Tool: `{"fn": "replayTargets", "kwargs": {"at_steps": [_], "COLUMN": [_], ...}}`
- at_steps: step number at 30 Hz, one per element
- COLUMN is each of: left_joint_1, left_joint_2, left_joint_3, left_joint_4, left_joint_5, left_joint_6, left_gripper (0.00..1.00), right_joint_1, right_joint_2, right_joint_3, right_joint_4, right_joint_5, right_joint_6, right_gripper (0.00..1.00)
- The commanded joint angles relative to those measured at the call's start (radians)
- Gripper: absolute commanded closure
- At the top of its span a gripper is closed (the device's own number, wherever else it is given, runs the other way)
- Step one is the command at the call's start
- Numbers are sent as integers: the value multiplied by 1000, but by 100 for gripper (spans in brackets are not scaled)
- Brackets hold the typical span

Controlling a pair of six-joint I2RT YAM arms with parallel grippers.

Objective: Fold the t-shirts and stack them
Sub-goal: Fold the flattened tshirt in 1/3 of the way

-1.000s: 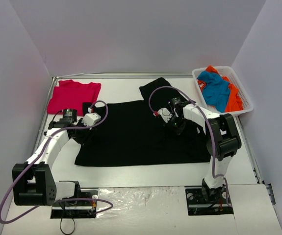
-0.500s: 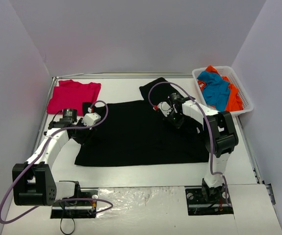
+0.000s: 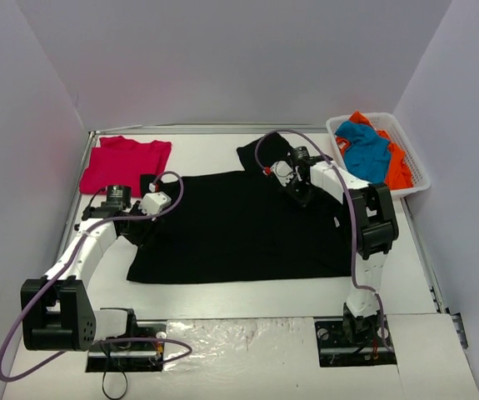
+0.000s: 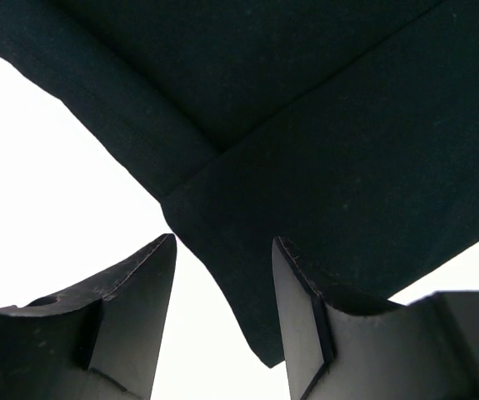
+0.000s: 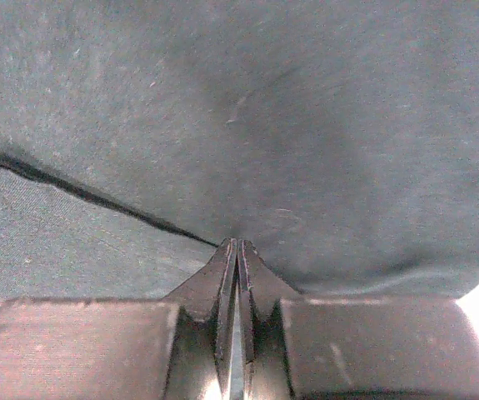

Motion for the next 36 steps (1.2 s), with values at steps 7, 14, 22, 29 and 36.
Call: {"fn": "replayTargets", "kwargs": {"at_steps": [7, 14, 22, 29, 36], "left_joint_1": [7, 7, 39, 55, 91], "left_joint_2": [-75, 52, 316, 537, 660], "left_joint_3": [9, 147, 382, 546, 612], "left_joint_4": [115, 216, 328, 291, 306], "left_joint_5": [-79, -163, -232, -162, -85], "left_joint_6": [-67, -140, -212, -202, -217], "left_gripper": [46, 39, 40, 44, 50], "right_joint_1": [-22, -54, -67, -70, -70], "right_joint_2": [-11, 162, 282, 358, 371], "right_joint_3": [270, 548, 625, 631, 630], "right_joint_4": [29, 22, 26, 29, 26], "right_joint_5": [62, 97, 90, 87, 94], "right_joint_6": [29, 67, 67, 52, 43], "right_gripper": [71, 57, 55, 59, 59]}}
